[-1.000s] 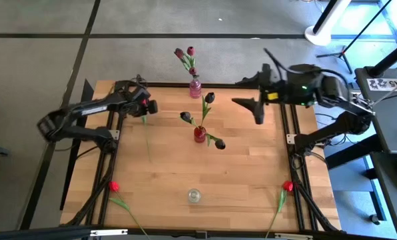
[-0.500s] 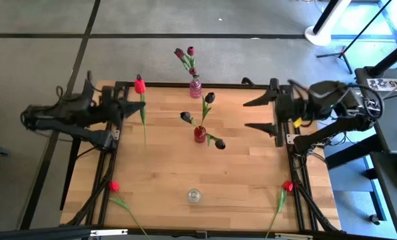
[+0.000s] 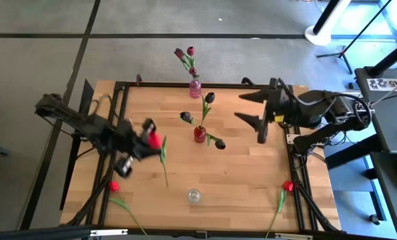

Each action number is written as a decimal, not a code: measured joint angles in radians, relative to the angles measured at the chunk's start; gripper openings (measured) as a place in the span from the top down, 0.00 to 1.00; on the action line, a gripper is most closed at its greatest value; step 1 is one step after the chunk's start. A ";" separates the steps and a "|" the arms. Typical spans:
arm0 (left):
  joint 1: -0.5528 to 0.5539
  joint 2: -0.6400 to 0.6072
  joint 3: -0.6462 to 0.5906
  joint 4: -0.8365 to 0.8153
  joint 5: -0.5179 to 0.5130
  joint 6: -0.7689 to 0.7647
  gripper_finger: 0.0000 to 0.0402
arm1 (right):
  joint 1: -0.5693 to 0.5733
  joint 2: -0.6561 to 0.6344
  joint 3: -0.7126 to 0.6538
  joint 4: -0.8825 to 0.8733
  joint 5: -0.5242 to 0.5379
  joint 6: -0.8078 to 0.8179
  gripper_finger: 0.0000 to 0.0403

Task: Sort flowers into vase by color
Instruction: Put the top red tulip into the transparent vase

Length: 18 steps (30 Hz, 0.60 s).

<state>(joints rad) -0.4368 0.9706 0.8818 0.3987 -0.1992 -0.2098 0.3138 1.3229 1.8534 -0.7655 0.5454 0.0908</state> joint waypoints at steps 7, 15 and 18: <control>-0.030 0.146 0.000 0.081 0.037 0.268 1.00 | 0.057 0.017 0.000 0.016 0.141 0.144 0.33; -0.029 0.266 0.000 0.322 0.088 0.221 0.99 | 0.217 0.072 0.000 -0.111 0.322 0.375 0.33; -0.028 0.319 0.000 0.346 0.106 0.177 0.99 | 0.251 0.094 0.000 -0.182 0.336 0.492 0.33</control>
<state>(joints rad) -0.4648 1.2898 0.8818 0.7444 -0.0929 -0.0329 0.5652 1.4167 1.8534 -0.9472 0.8814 0.5826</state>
